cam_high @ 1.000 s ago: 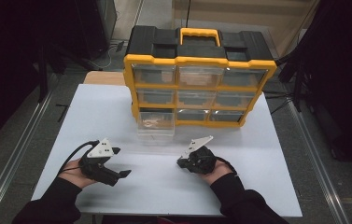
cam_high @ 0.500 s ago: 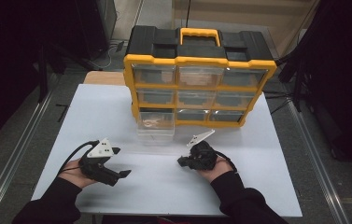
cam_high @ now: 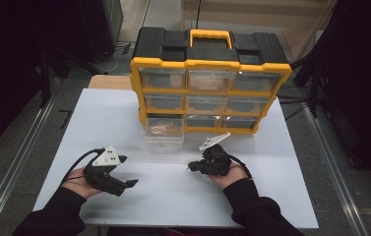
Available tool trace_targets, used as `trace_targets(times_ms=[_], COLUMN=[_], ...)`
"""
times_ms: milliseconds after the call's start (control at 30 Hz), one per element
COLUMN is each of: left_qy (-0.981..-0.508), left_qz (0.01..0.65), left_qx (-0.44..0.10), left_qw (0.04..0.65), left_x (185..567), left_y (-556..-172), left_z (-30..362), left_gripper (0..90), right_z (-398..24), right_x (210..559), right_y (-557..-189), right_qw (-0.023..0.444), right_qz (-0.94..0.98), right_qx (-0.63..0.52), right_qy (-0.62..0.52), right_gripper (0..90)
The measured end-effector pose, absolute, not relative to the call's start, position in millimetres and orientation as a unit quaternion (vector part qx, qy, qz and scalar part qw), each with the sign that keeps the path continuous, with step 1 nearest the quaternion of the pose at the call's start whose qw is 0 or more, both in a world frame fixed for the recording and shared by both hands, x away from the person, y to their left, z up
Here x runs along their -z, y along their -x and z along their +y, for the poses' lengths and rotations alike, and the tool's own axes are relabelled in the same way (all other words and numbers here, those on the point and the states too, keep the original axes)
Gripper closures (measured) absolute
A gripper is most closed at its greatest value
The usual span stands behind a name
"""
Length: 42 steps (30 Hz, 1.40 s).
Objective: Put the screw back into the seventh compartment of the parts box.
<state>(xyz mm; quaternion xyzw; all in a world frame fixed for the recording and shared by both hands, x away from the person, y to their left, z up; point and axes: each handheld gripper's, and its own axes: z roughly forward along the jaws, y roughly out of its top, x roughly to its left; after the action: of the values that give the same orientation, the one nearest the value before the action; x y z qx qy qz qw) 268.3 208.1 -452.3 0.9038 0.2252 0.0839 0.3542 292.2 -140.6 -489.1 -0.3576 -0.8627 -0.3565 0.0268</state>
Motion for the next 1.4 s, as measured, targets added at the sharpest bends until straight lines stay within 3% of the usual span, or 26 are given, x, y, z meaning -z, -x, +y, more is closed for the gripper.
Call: trace_targets(times_ms=[1400], left_qy=[-0.904], left_qz=[0.22], left_qx=[-0.08], left_qw=[0.357], left_x=[451], left_y=[-268], left_z=[208], left_gripper=[14.0], right_z=[-137], right_x=[458], right_y=[-296], right_qw=[0.029], right_qz=[-0.842], right_qx=[0.387], right_qy=[0.375], right_gripper=[89.3])
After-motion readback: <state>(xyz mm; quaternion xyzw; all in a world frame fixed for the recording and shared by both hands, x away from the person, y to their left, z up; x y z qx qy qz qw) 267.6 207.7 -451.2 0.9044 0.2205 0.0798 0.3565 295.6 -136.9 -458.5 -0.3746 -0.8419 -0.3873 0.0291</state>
